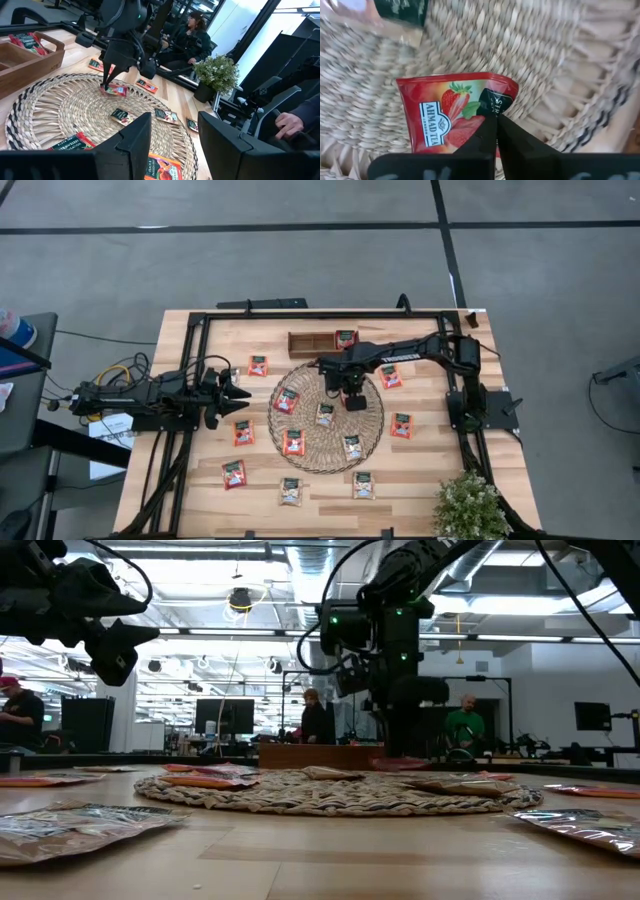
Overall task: Pick & Place Tea
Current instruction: Put the red tea bag into the right section of the wooden organizer
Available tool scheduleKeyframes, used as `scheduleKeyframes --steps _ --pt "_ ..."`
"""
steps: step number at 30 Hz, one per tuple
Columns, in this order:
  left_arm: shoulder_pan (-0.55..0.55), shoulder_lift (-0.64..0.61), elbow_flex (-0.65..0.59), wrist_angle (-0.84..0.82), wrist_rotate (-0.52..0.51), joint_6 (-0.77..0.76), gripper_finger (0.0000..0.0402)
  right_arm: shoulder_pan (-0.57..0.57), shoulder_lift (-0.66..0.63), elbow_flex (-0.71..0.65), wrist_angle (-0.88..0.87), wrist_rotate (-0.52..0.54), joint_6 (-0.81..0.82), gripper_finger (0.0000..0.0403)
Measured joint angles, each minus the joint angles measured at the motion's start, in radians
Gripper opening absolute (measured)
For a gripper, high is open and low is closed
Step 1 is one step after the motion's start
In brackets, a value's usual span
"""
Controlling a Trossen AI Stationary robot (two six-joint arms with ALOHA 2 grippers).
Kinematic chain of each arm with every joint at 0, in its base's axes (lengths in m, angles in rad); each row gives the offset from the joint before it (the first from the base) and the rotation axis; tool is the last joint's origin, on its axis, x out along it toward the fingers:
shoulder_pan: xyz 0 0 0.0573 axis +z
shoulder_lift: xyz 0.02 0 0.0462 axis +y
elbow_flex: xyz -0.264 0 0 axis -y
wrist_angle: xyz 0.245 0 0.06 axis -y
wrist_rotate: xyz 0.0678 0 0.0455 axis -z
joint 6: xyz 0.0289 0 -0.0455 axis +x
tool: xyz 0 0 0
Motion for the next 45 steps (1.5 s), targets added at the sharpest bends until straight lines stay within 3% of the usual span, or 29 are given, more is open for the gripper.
scheduleKeyframes --steps 8,18,31,38,43,45 --pt "0.0 0.0 0.0 0.0 0.0 0.001 0.0154 -0.003 0.0 0.099 -0.126 0.026 0.009 0.0001" --pt "0.0 0.0 0.0 0.0 0.0 0.002 0.0154 -0.072 -0.001 0.264 -0.141 0.355 -0.002 0.0" --pt "0.0 0.0 0.0 0.0 0.0 0.003 0.0154 -0.2 0.001 0.264 0.006 0.53 0.014 0.0" --pt "0.0 0.0 0.0 0.0 0.0 0.003 0.0154 -0.201 0.002 0.158 0.116 0.659 -0.024 0.0" --pt "0.0 0.0 0.0 0.0 0.0 0.003 0.0154 -0.183 0.004 0.082 0.243 0.81 -0.079 0.0" --pt "0.0 0.0 0.0 0.0 0.0 0.003 0.0154 -0.177 0.003 0.071 0.259 0.812 -0.079 0.0"
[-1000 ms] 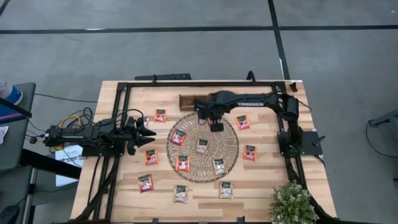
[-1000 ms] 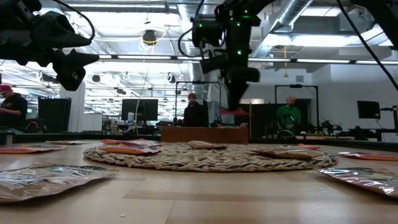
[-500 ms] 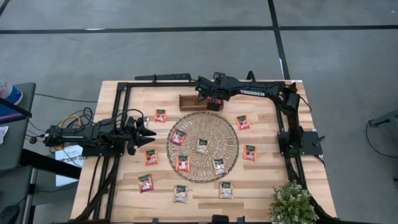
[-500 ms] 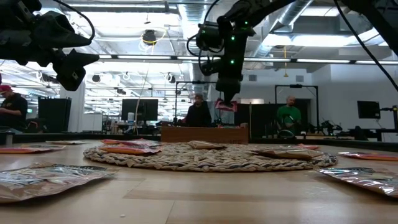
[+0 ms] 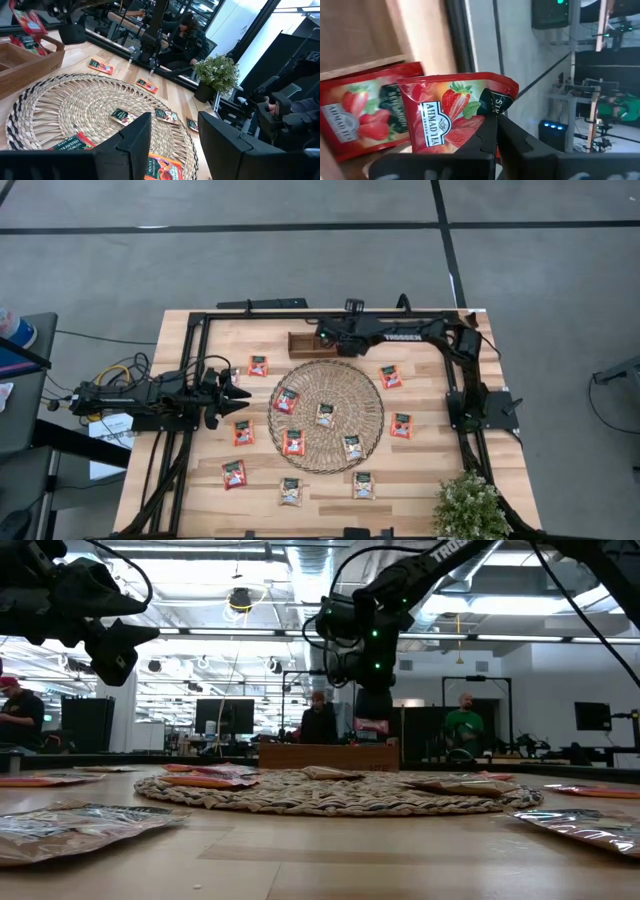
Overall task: Pick & Place Tea
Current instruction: Put the red tea bag into the right section of the wooden organizer
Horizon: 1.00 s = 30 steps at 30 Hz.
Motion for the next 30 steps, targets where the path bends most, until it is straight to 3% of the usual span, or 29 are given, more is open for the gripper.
scheduleKeyframes --steps 30 --pt "0.0 0.0 0.0 0.002 0.0 0.0 0.0154 0.059 0.0 -0.082 0.064 0.002 0.027 0.0"
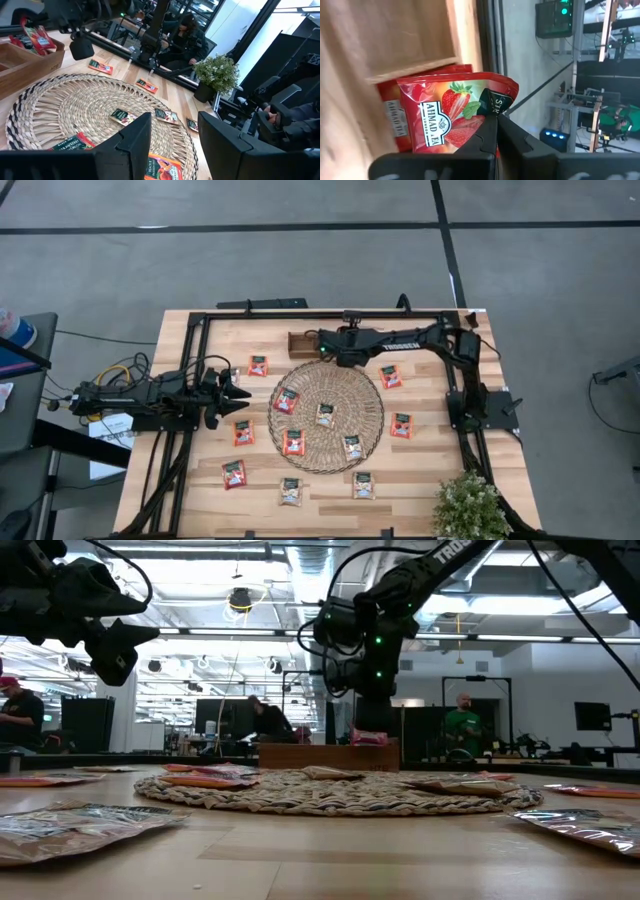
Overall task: Pick & Place Tea
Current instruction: Put the red tea bag into the right section of the wooden organizer
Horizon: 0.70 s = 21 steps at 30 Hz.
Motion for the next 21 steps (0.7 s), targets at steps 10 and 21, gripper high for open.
scheduleKeyframes --steps 10,21 --pt "0.0 0.0 -0.001 0.01 0.001 0.0 0.0154 -0.014 0.0 0.0 0.004 -0.004 -0.001 0.0" --pt "0.0 0.0 -0.001 0.012 0.001 0.0 0.0154 -0.029 0.0 0.0 0.008 -0.011 -0.002 0.0003"
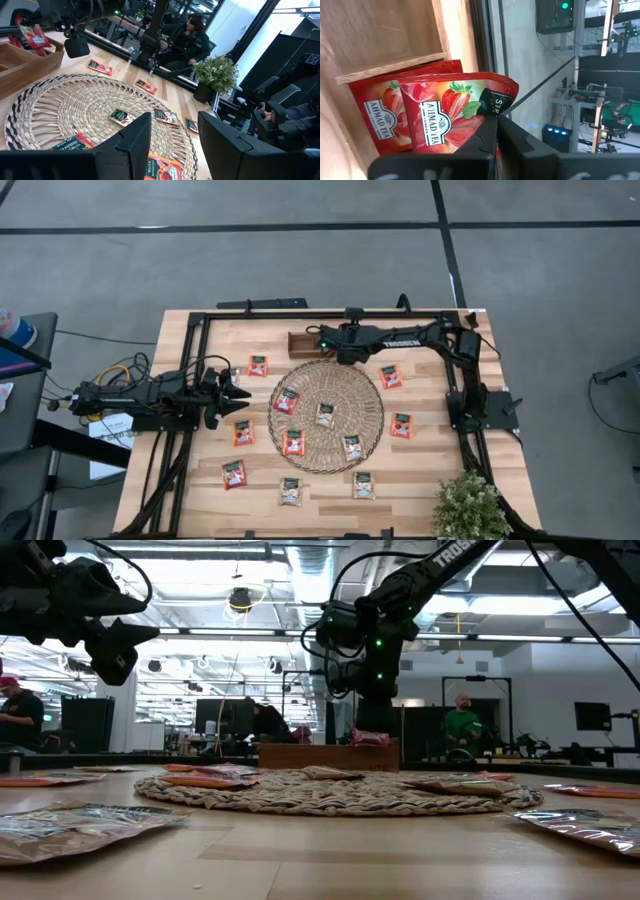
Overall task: Pick & Place Tea
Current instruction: Put the red tea bag into the right section of the wooden organizer
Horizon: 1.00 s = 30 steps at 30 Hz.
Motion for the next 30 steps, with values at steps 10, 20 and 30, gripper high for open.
scheduleKeyframes --steps 10,20,30 --pt "0.0 0.0 0.0 0.001 0.0 0.0 0.0154 -0.019 0.0 0.0 0.0 -0.022 0.0 0.0052" --pt "0.0 0.0 0.0 0.001 0.0 0.0 0.0154 -0.011 -0.003 0.01 -0.001 0.001 -0.026 0.0061" --pt "0.0 0.0 0.0 0.002 0.0 -0.001 0.0154 0.051 -0.128 0.138 -0.129 -0.079 -0.079 0.006"
